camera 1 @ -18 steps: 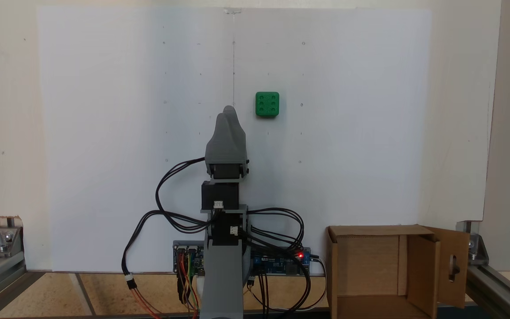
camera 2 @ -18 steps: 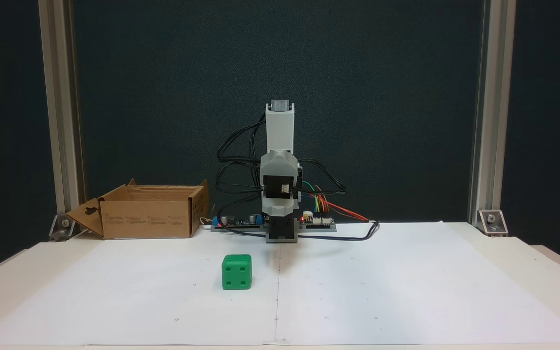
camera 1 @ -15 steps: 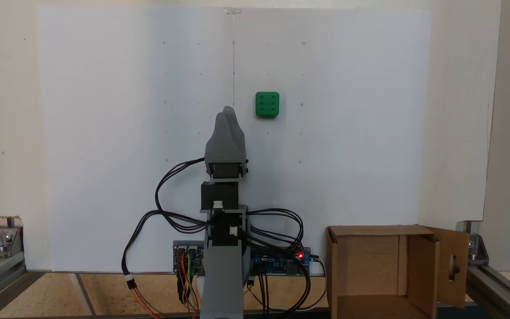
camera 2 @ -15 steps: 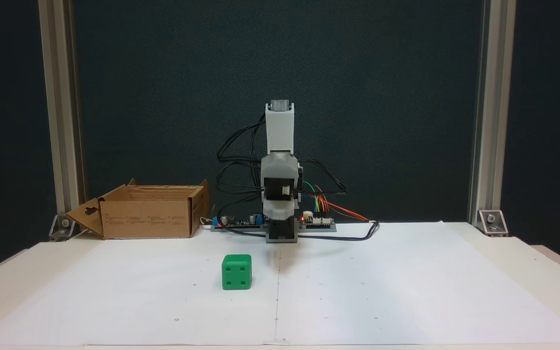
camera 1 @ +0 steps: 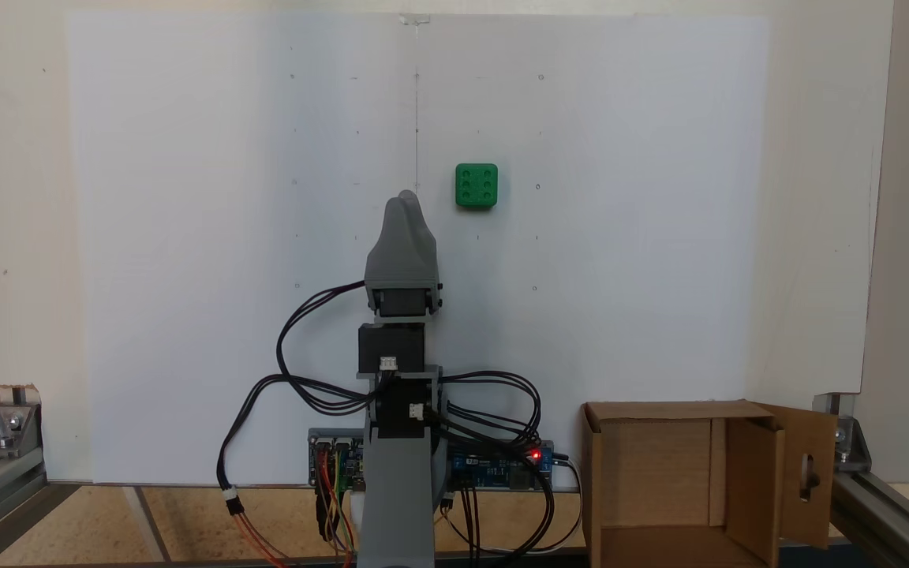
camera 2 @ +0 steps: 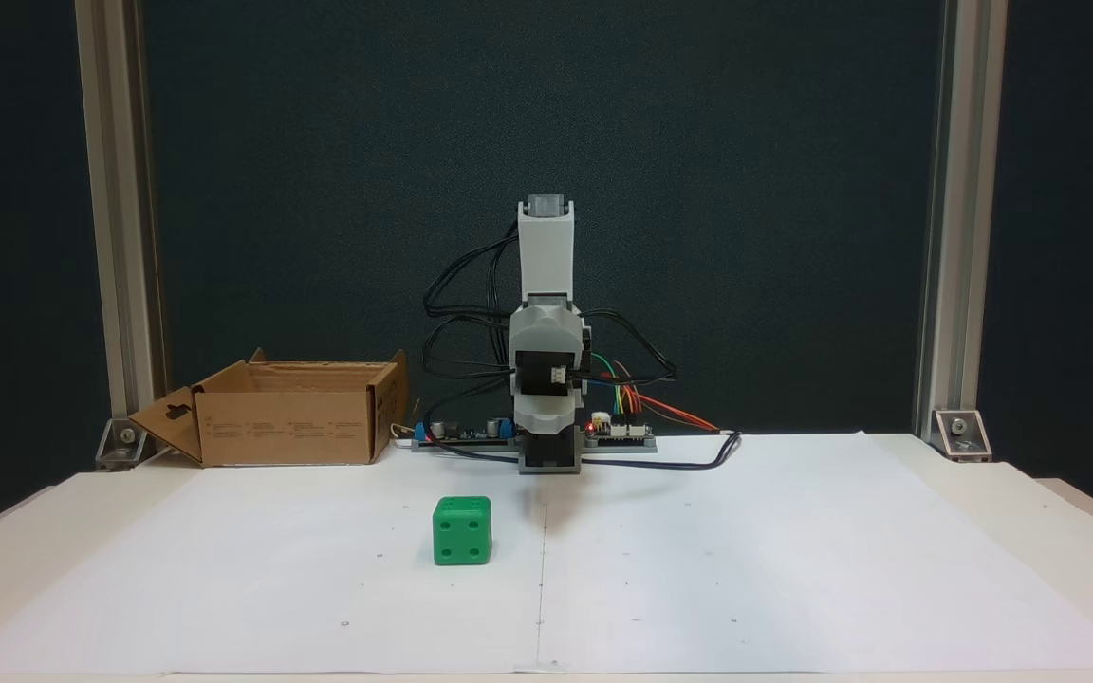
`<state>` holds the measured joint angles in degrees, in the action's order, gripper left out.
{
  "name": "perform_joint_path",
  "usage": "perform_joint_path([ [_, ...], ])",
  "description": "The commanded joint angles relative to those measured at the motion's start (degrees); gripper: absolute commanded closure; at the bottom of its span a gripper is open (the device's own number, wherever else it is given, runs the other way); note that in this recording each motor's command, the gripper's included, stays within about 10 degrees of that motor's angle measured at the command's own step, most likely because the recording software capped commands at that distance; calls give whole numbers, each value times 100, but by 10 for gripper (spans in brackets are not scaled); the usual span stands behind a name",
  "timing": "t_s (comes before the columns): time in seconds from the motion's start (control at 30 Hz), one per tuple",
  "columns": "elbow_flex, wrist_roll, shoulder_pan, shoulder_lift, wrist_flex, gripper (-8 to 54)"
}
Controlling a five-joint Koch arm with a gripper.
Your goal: Grasp a green dice and put it in the bin.
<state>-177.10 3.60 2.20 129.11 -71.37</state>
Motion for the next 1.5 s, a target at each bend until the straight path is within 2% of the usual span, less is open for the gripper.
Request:
perform_joint_path([
  [0.0,-211,-211,237,633,-123,12],
  [0.7,-211,-193,369,650,-826,11],
  [1.17,-176,70,360,642,-536,16],
  [1.3,299,70,281,650,229,15],
  [1.47,1450,62,-88,642,2257,14],
])
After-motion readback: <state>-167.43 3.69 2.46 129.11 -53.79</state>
